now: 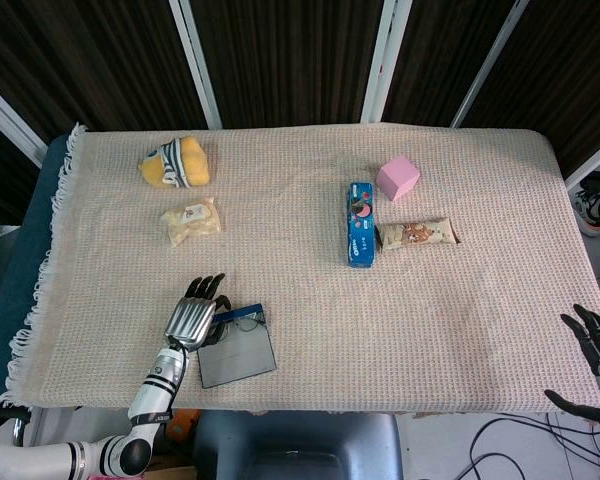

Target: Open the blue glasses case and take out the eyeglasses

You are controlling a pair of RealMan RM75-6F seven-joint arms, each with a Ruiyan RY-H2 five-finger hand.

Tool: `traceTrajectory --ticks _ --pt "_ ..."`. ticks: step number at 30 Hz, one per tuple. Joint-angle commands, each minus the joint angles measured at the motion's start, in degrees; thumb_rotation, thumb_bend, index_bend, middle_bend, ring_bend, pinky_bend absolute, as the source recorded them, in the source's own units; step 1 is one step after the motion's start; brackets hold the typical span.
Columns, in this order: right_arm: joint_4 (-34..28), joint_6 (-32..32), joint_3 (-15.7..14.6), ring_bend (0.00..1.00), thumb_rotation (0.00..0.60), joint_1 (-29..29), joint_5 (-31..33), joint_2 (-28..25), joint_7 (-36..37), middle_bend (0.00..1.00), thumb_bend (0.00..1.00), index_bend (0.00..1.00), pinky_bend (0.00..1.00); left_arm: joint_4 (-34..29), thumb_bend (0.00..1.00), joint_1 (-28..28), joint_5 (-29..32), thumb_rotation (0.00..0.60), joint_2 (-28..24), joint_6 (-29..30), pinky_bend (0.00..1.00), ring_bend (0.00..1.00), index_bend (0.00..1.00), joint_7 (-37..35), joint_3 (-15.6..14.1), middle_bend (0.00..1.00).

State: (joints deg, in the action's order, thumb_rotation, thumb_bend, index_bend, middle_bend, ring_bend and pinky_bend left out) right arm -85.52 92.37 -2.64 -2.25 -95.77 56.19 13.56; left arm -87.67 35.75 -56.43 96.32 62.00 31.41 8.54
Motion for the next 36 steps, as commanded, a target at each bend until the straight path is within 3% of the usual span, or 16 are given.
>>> traceTrajectory --ticks 1,16,36 --pt "-0.04 -0.11 0.01 0.00 0.600 0.06 0.02 0.02 -0.10 0.00 0.22 0.00 0.00 -0.13 0.43 0.11 -0.17 0.600 -0.32 -0.31 0.07 0.00 0.41 -0.38 -0.12 0.02" --pt "-0.11 -0.16 0.03 0.00 0.600 0.07 0.03 0.03 -0.25 0.00 0.22 0.00 0.00 -0.03 0.43 0.06 -1.55 0.600 -0.21 0.32 0.07 0.00 0.47 -2.78 -0.27 0.03" --pt "-0.19 0.00 -0.05 0.00 0.600 -0.04 -0.14 0.17 -0.69 0.00 0.22 0.00 0.00 5.16 0.44 -4.36 -13.00 0.600 3.70 6.84 0.05 0.00 0.50 -20.24 -0.46 0.05"
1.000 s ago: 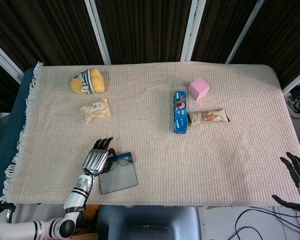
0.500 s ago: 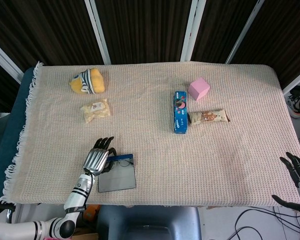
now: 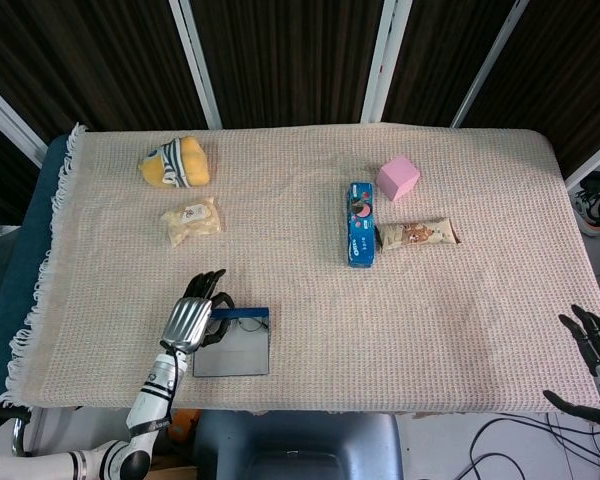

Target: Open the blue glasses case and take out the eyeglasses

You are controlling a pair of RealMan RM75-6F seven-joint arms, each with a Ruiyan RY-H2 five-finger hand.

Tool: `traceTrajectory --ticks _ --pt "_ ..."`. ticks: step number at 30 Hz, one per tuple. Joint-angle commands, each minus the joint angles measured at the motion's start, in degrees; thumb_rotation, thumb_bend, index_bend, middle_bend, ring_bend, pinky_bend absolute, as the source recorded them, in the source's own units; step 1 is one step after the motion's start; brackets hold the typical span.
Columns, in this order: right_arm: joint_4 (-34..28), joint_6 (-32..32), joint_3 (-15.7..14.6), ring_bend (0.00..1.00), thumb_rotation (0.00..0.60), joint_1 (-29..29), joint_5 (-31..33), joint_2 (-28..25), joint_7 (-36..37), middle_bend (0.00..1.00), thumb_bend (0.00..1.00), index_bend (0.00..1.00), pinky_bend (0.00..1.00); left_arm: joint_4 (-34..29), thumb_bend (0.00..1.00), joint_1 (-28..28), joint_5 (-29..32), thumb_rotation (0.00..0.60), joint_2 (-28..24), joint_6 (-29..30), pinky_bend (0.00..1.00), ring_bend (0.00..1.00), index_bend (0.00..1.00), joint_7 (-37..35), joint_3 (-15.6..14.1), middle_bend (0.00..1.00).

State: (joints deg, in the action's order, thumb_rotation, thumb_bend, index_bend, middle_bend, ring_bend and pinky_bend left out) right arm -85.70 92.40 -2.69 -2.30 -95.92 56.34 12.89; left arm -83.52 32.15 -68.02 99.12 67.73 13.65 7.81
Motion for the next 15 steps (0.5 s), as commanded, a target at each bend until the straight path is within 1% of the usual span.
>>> traceTrajectory --ticks 1,8,15 --pt "-0.01 -0.05 -0.01 0.00 0.600 0.01 0.02 0.01 -0.04 0.00 0.22 0.00 0.00 1.39 0.44 -0.94 -1.97 0.600 1.16 1.46 0.05 0.00 0.50 -3.41 0.31 0.05" --pt "-0.08 -0.16 0.01 0.00 0.600 0.05 0.09 -0.01 -0.09 0.00 0.22 0.00 0.00 3.07 0.44 -1.78 -4.57 0.600 2.54 3.07 0.05 0.00 0.51 -8.14 1.00 0.05" --pt "-0.10 -0.28 -0.01 0.00 0.600 0.10 0.08 0.00 -0.17 0.00 0.22 0.00 0.00 2.27 0.44 -2.40 -4.66 0.600 2.54 3.03 0.05 0.00 0.51 -10.79 1.96 0.06"
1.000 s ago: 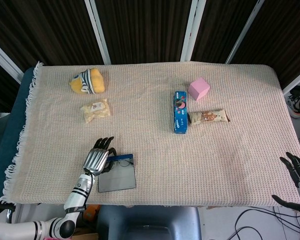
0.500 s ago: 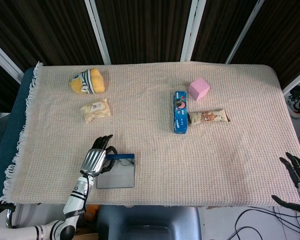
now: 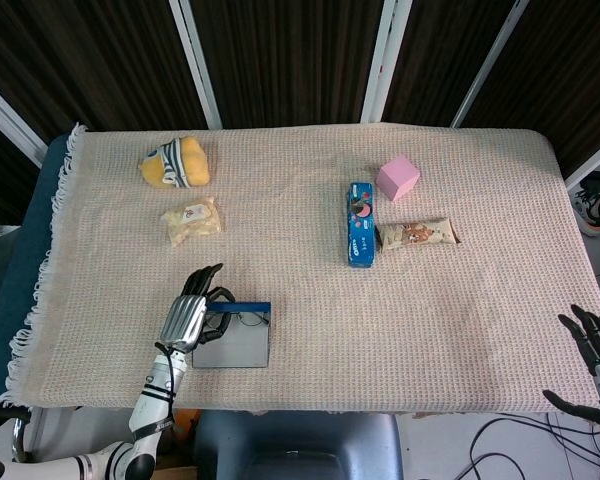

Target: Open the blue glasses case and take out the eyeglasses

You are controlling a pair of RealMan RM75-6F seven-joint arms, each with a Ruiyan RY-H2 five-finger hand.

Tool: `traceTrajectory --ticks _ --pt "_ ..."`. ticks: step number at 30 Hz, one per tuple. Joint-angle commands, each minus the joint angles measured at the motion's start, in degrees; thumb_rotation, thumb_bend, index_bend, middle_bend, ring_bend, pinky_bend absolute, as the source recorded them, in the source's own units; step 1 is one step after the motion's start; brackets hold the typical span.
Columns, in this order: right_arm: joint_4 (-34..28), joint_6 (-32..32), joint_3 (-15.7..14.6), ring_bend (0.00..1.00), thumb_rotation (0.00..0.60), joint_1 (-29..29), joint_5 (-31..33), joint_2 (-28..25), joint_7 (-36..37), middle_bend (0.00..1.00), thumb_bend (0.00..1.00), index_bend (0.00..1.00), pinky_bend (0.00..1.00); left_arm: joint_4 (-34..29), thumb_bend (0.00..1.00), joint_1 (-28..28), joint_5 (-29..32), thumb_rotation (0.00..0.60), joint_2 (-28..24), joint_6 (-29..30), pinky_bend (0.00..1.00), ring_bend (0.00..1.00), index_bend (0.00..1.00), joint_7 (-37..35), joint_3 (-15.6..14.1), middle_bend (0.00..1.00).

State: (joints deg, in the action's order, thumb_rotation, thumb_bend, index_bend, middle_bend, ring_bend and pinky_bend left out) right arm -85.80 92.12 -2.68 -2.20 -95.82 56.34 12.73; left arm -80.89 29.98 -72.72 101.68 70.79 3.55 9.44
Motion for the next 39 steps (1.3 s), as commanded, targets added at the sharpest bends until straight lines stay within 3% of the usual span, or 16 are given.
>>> traceTrajectory --ticks 1,22,39 --pt "0.01 0.01 -0.01 0.00 0.600 0.00 -0.02 0.00 -0.01 0.00 0.22 0.00 0.00 -0.50 0.44 -0.31 0.03 0.600 0.02 0.02 0.05 0.00 0.51 -1.17 0.50 0.06" --pt "0.08 0.32 -0.03 0.00 0.600 -0.12 -0.14 -0.06 0.22 0.00 0.22 0.00 0.00 1.55 0.45 -0.33 0.44 0.600 0.87 -1.76 0.04 0.00 0.52 -2.33 1.93 0.06" --pt "0.19 0.17 0.49 0.00 0.600 -0.22 1.14 -0.14 0.58 0.00 0.22 0.00 0.00 13.87 0.44 7.95 9.15 0.600 4.80 -9.99 0.04 0.00 0.50 -0.38 11.84 0.06"
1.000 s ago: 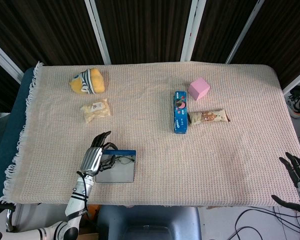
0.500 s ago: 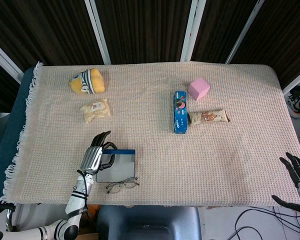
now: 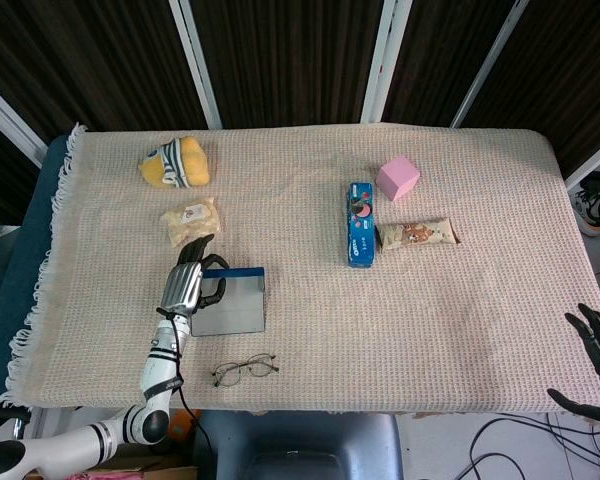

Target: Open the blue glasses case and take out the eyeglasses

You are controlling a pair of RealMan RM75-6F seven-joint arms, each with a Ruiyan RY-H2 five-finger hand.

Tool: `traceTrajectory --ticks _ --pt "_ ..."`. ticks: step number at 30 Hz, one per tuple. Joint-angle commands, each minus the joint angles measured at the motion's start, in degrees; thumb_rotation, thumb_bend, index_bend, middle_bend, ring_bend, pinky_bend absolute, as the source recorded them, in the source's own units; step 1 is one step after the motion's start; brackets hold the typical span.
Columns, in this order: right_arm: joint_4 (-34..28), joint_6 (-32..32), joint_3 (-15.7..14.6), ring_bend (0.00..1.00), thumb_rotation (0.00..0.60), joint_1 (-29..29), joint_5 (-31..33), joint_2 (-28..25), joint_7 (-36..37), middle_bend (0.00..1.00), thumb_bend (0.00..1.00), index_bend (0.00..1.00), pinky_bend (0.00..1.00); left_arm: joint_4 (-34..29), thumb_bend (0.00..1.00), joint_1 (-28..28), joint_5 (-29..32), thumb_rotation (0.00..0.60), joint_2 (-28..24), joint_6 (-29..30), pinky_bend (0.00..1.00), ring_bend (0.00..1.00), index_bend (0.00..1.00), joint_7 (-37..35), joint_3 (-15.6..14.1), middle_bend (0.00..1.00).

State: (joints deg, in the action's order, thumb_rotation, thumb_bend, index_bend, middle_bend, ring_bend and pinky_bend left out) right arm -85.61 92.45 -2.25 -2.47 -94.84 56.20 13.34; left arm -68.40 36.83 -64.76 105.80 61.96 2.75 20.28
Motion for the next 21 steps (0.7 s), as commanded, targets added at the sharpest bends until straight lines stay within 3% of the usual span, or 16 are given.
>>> traceTrajectory --ticks 1,11,16,19,21 --pt "-0.02 -0.36 0.12 0.00 0.600 0.11 0.34 -0.01 -0.09 0.00 0.22 0.00 0.00 2.42 0.44 1.73 1.88 0.600 1.00 -1.74 0.04 0.00 0.49 0.62 1.56 0.06" --pt "-0.22 -1.58 0.67 0.00 0.600 0.45 1.76 0.08 -0.84 0.00 0.22 0.00 0.00 11.85 0.44 5.55 5.93 0.600 2.74 -6.20 0.04 0.00 0.42 0.53 4.15 0.06" --pt "-0.42 -1.81 0.63 0.00 0.600 0.50 1.71 0.23 -1.50 0.00 0.22 0.00 0.00 12.23 0.44 5.44 8.87 0.600 1.05 -10.88 0.04 0.00 0.25 2.55 2.93 0.04" --pt "-0.48 -1.75 0.61 0.00 0.600 0.46 1.62 0.24 -1.60 0.00 0.22 0.00 0.00 11.36 0.43 5.01 9.75 0.600 0.00 -11.39 0.04 0.00 0.06 3.78 2.21 0.01" --pt "-0.45 -1.65 0.52 0.00 0.600 0.43 1.40 0.25 -1.63 0.00 0.22 0.00 0.00 9.95 0.42 4.64 10.20 0.600 -0.97 -11.21 0.04 0.00 0.00 4.83 1.79 0.00"
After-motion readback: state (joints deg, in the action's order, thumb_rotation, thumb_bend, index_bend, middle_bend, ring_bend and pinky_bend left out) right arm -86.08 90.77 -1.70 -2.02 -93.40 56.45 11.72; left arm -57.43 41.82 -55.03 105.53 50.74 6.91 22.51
